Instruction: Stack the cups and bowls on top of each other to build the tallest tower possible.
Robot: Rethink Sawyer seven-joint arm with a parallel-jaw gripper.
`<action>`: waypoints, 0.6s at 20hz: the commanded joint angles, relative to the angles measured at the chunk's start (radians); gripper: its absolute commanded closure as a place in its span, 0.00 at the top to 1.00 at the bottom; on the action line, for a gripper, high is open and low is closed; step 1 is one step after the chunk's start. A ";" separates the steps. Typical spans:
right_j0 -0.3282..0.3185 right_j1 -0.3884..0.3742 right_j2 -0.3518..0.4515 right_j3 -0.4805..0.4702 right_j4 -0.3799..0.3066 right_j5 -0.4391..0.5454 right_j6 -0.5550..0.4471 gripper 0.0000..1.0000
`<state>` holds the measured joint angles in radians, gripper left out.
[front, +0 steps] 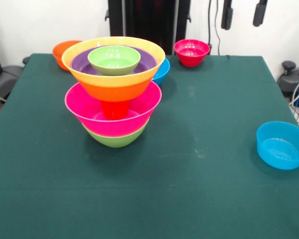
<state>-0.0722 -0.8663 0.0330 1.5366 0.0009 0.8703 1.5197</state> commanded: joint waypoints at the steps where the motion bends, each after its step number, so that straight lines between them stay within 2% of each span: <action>1: 0.044 0.120 -0.077 -0.032 -0.119 0.040 0.219 1.00; 10: 0.075 0.173 -0.136 -0.047 -0.172 0.005 0.248 1.00; 12: 0.100 0.194 -0.175 -0.062 -0.187 -0.006 0.300 1.00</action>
<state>-0.0125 -0.7608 -0.0990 1.5044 -0.0931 0.8701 1.6097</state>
